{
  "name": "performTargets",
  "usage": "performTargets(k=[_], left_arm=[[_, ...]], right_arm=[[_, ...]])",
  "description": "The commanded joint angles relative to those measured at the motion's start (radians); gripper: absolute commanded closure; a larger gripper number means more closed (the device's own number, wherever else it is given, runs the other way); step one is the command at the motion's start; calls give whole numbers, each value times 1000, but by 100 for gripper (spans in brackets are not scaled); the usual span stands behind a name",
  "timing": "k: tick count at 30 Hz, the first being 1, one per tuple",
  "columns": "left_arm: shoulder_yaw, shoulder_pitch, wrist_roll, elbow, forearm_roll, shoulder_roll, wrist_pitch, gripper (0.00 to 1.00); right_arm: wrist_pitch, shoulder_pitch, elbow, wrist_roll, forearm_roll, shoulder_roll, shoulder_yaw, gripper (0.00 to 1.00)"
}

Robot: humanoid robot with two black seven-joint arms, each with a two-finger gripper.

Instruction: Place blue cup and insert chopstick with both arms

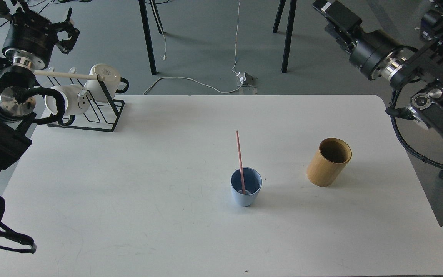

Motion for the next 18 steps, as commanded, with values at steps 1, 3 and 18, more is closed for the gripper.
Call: performTargets(k=[1, 3, 18], left_arm=[[-4, -4, 0, 0, 2, -2, 0, 1], [-6, -4, 0, 0, 2, -3, 0, 1], [-9, -13, 2, -1, 1, -51, 0, 1]], right_arm=[[2, 4, -92, 51, 220, 5, 82, 0], [5, 4, -118, 54, 379, 0, 89, 0], [417, 73, -571, 10, 1130, 69, 112, 0]])
